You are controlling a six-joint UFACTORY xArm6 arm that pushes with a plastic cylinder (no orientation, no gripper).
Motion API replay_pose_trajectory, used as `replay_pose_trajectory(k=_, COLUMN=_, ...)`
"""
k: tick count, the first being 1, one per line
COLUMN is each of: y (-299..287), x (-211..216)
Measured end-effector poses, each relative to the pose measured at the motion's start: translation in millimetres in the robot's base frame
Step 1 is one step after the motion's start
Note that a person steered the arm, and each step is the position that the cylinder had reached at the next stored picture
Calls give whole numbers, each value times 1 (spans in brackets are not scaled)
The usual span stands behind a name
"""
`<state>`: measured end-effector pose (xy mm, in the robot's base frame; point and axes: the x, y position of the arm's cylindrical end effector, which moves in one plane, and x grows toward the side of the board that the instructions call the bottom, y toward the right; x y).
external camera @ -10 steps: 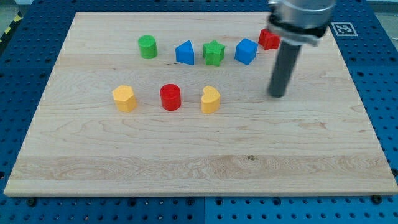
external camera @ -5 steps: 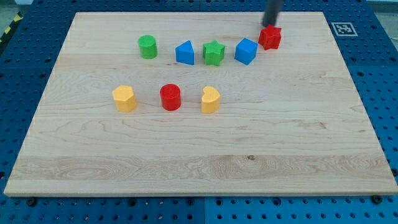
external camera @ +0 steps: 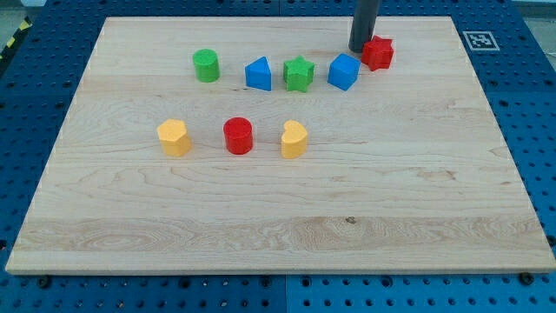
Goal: Move the red star to the center right
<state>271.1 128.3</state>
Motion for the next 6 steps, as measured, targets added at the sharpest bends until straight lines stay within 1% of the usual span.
replay_pose_trajectory(k=3, y=44, x=5)
replay_pose_trajectory(k=4, y=45, x=24)
replay_pose_trajectory(k=6, y=69, x=93)
